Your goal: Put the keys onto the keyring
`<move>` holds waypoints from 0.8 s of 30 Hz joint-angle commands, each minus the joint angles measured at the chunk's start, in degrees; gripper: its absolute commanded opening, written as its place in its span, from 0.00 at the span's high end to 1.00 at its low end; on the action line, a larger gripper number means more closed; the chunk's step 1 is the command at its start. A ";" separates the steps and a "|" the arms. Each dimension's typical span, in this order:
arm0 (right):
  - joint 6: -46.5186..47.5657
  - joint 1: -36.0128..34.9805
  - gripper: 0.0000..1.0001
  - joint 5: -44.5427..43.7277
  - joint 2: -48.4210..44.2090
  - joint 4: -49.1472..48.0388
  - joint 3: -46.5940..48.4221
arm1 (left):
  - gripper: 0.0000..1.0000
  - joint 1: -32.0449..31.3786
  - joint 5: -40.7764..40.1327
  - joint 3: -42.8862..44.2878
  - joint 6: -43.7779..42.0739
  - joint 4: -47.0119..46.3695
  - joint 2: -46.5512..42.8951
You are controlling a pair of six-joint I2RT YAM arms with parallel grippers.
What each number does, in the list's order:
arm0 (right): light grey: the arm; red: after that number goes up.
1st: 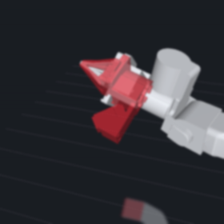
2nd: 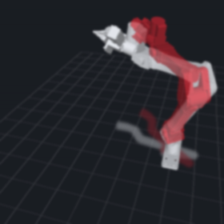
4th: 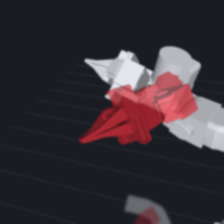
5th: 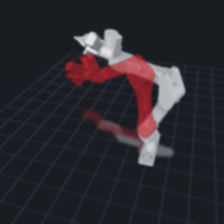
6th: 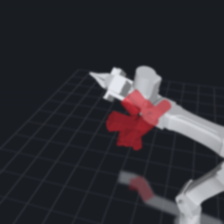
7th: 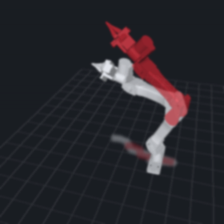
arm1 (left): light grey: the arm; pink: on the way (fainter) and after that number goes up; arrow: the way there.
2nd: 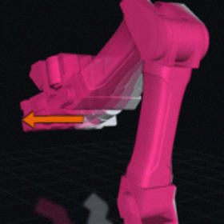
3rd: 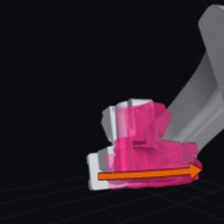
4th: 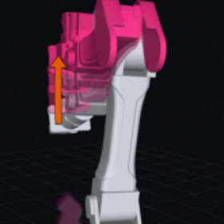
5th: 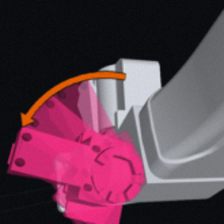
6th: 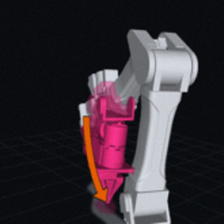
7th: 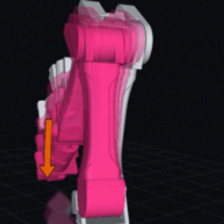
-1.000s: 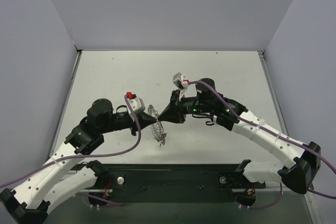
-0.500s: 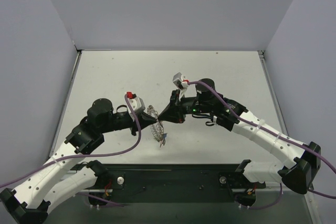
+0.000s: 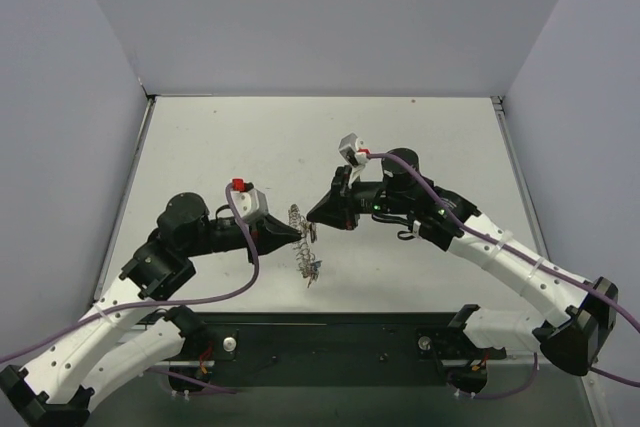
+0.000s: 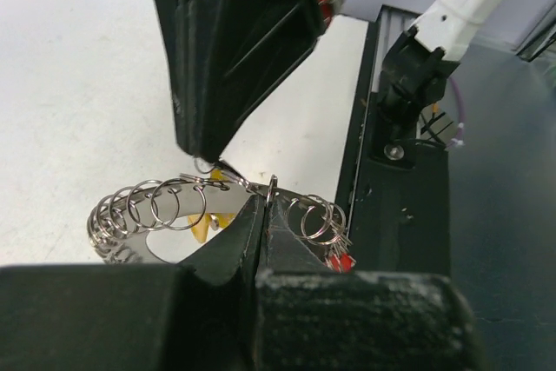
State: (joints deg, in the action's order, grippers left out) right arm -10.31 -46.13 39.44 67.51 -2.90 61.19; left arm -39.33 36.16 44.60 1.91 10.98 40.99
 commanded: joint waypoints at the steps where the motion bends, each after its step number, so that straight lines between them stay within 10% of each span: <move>1: 1.08 0.60 1.00 -1.82 0.08 -2.73 -0.98 | 1.00 -0.31 4.62 0.58 3.53 -10.19 -2.32; 24: -2.96 4.47 1.00 1.42 -7.21 -6.32 -12.93 | 1.00 -3.03 -21.40 -17.34 14.87 -13.34 -0.74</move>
State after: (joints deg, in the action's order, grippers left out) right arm -11.44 -41.85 37.78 61.36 -3.90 51.00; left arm -41.93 17.26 28.82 14.76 4.05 39.64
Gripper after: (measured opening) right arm 0.037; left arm 0.026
